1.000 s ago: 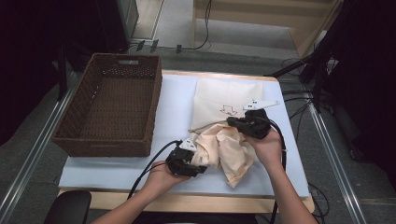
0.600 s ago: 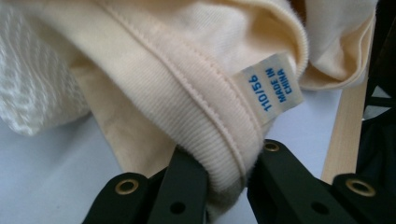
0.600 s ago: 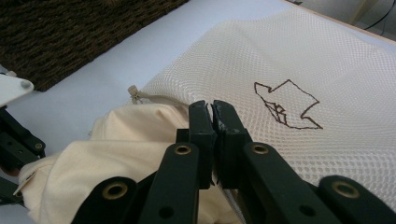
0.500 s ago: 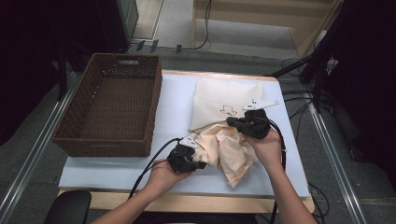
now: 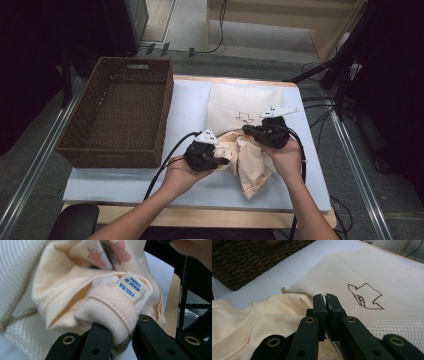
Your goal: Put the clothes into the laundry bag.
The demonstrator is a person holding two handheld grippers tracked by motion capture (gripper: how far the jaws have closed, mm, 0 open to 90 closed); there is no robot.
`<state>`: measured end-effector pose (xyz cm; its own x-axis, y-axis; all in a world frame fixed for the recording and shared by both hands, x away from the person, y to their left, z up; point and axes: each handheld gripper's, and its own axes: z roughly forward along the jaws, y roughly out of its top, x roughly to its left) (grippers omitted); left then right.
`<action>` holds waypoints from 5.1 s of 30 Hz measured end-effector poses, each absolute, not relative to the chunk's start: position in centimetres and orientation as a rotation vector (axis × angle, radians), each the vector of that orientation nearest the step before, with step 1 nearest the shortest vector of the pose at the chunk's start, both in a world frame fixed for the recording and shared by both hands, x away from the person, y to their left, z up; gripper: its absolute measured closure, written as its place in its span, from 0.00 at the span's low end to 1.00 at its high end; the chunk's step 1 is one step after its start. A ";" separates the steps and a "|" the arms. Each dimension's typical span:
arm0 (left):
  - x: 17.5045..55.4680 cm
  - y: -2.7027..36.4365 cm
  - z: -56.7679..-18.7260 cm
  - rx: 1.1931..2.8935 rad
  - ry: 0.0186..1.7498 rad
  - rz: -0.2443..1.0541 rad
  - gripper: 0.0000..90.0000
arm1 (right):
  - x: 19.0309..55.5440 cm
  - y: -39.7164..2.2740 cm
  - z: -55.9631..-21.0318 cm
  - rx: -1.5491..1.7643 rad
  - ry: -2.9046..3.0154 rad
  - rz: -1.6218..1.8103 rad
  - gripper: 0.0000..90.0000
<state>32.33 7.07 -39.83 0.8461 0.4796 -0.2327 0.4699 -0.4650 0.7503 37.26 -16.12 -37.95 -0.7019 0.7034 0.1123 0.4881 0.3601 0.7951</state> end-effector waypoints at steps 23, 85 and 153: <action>37.3 3.0 -43.2 2.248 0.774 -0.001 0.98 | 37.2 -16.2 -37.7 1.071 2.373 1.266 0.99; 39.5 3.3 -41.0 2.200 0.792 -0.010 0.53 | 37.6 -16.8 -38.2 1.102 2.382 1.296 0.99; 30.8 -0.5 -47.5 2.247 0.701 0.016 0.78 | 37.5 -16.8 -38.1 1.100 2.377 1.288 0.99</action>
<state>30.76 -0.53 -47.52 0.8488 0.4895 -0.2000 0.4798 -0.5540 0.6804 37.54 -16.80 -38.13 -0.6950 0.7036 0.1485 0.5087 0.3351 0.7930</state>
